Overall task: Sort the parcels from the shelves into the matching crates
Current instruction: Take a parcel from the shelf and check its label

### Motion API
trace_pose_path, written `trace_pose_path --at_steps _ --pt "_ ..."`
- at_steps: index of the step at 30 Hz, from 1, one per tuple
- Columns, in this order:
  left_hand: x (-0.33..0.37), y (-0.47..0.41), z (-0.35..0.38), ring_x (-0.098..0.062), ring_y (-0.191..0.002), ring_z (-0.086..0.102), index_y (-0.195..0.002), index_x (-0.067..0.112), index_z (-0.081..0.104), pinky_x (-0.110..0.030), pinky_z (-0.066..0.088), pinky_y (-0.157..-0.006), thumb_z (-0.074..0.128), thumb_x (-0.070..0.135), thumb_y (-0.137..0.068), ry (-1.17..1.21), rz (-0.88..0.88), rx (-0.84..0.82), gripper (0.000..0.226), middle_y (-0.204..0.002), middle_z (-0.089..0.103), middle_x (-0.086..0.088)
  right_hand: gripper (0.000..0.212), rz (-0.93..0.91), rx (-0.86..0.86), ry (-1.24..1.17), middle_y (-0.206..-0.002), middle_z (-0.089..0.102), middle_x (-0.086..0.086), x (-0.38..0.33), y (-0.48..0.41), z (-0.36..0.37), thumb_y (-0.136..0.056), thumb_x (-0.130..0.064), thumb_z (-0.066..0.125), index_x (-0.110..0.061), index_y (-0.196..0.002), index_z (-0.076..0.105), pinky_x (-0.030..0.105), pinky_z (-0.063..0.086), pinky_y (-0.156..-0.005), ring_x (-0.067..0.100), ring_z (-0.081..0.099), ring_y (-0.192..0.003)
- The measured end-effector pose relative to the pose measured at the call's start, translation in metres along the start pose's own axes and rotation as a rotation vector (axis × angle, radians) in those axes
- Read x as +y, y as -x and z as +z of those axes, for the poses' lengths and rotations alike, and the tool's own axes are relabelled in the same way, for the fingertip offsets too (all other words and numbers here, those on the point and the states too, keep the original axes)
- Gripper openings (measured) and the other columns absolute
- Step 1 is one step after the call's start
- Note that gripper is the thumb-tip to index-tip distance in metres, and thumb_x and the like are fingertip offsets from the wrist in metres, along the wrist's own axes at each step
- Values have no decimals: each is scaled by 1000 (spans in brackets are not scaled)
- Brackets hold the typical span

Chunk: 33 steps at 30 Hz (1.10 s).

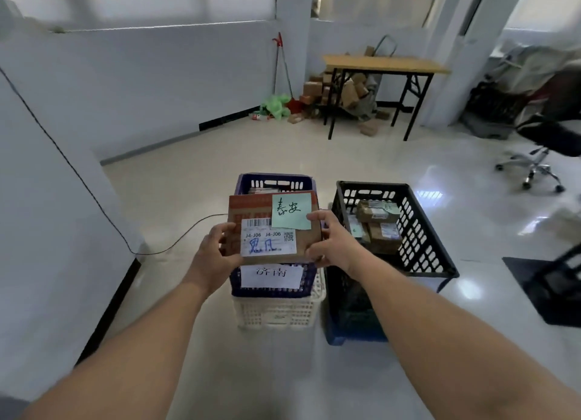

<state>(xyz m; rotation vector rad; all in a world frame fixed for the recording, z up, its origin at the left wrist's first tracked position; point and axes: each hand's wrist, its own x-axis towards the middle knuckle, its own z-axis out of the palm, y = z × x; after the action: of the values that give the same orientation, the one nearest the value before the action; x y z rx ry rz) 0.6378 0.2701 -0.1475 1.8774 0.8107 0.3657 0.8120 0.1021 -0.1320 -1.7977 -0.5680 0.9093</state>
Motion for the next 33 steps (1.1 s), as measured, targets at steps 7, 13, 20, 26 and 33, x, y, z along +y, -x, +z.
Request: trace_pose_path --at_steps 7,13,20,26,33 --pt "19 -69 58 -18 -103 61 -129 30 44 -40 50 -92 71 4 -80 -33 62 -205 62 -117 59 -1 67 70 158 -89 -120 56 14 29 -21 -64 -72 11 69 -40 -112 48 34 58 -72 30 63 -100" --pt "49 -120 132 -11 -100 56 -141 25 35 -21 47 -81 64 5 -87 -208 140 -329 65 -111 54 9 69 81 240 -79 -122 56 10 59 -42 -156 -70 8 72 -44 -109 50 44 58 -82 28 66 -98" --pt "75 -185 256 -16 -106 60 -141 29 40 -39 48 -96 63 19 -90 -343 60 -306 57 -116 64 8 69 95 203 -56 -121 56 6 106 -106 -281 -71 8 71 -45 -108 49 45 57 -84 27 67 -97" --pt "87 -230 370 -19 -112 57 -145 24 35 -30 45 -92 58 19 -94 -407 -98 -357 57 -127 60 2 68 199 143 -87 -116 54 2 162 -155 -378 -72 10 70 -38 -114 48 36 59 -79 19 65 -94" --pt "57 -242 450 -13 -112 55 -145 33 33 -29 46 -92 57 17 -92 -447 -313 -444 60 -132 57 7 69 345 60 -97 -121 52 9 244 -199 -422 -69 9 71 -44 -107 49 38 59 -79 26 62 -102"
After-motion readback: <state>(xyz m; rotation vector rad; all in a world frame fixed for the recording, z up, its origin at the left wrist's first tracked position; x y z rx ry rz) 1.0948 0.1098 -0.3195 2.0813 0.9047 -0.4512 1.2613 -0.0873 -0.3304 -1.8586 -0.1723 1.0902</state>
